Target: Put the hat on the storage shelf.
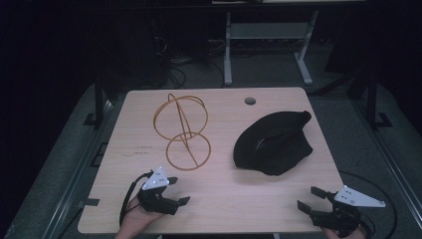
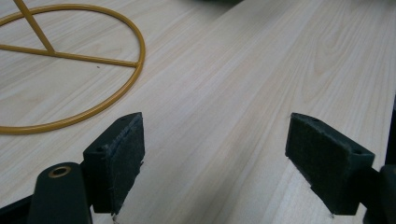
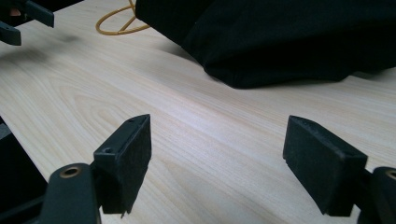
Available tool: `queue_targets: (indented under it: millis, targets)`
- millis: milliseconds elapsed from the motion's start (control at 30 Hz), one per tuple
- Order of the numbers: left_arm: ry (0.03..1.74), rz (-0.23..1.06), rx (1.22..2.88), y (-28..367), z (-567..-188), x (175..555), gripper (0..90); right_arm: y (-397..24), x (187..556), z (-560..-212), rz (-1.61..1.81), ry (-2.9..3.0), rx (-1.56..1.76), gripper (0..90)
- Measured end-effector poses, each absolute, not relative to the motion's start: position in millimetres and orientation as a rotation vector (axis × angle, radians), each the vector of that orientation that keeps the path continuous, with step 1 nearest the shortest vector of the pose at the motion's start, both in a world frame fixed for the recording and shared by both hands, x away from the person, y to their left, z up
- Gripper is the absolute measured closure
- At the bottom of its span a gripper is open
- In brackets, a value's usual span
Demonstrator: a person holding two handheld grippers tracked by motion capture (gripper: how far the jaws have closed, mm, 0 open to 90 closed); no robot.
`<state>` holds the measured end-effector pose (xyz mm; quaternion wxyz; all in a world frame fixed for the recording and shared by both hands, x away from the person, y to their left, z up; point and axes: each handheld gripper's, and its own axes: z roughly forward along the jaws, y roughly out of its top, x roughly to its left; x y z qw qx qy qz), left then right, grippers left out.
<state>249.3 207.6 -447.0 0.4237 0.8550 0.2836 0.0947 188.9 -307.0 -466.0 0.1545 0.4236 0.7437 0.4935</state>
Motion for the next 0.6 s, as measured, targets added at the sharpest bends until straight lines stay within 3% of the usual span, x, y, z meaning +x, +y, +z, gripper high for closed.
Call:
queue_targets:
  millis: [600]
  targets:
    - [0.594, 0.219, 2.18, 168, -439, 253, 19.6, -308, 186, -463, 1.414, 2.107, 1.207, 23.1]
